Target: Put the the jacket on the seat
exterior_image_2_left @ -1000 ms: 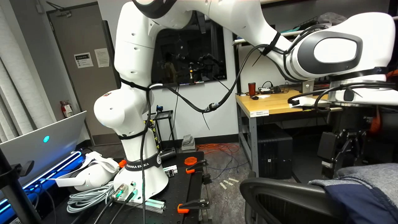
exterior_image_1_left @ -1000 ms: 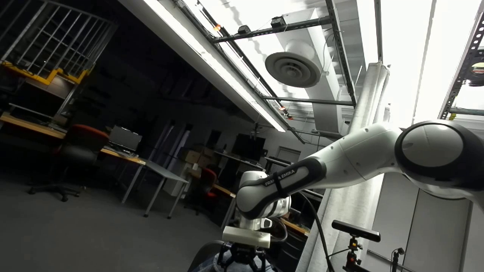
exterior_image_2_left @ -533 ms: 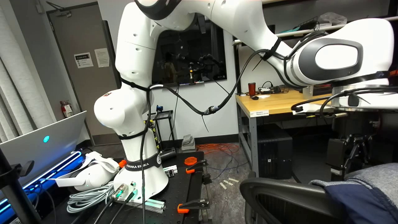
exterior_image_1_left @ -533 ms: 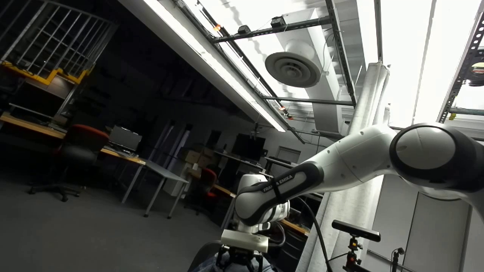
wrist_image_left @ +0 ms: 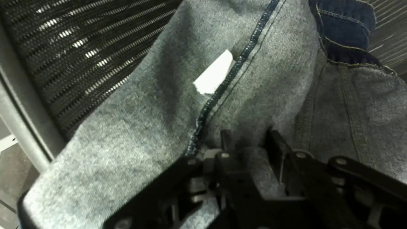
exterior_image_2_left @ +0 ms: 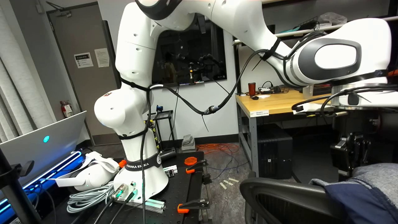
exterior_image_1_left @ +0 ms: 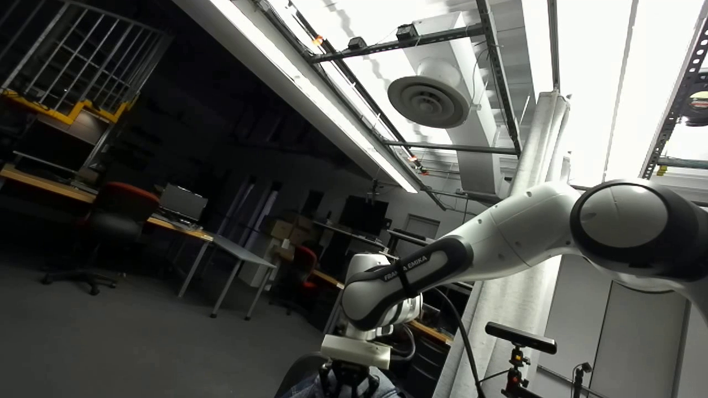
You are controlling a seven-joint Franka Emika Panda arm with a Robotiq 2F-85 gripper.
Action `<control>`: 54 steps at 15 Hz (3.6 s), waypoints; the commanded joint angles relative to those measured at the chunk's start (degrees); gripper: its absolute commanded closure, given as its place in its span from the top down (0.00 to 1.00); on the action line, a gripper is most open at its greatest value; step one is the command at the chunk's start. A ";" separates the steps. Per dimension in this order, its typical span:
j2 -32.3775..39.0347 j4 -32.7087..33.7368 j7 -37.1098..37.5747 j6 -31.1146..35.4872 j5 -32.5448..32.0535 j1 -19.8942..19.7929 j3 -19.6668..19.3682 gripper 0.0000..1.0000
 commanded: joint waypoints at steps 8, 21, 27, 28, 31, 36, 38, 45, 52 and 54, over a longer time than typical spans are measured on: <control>-2.65 0.74 1.19 3.40 -0.84 2.33 -0.17 0.02; -5.93 17.59 -2.58 -0.99 1.19 7.33 6.90 0.02; -5.65 27.96 -4.74 -5.20 1.81 9.40 10.16 0.02; -5.27 30.17 -5.02 -6.19 1.98 9.73 10.64 0.02; -4.21 36.32 -6.70 -9.18 4.13 10.13 12.03 0.02; -2.26 43.54 -10.03 -13.86 10.05 9.18 13.06 0.02; -2.64 41.18 -10.62 -12.74 11.25 8.18 13.23 0.02; -7.73 21.42 -23.43 -9.78 15.22 5.38 14.03 0.02; -14.33 1.75 -35.75 -11.38 16.14 5.11 12.81 0.02; -15.84 -2.70 -37.54 -11.55 15.59 4.84 12.47 0.02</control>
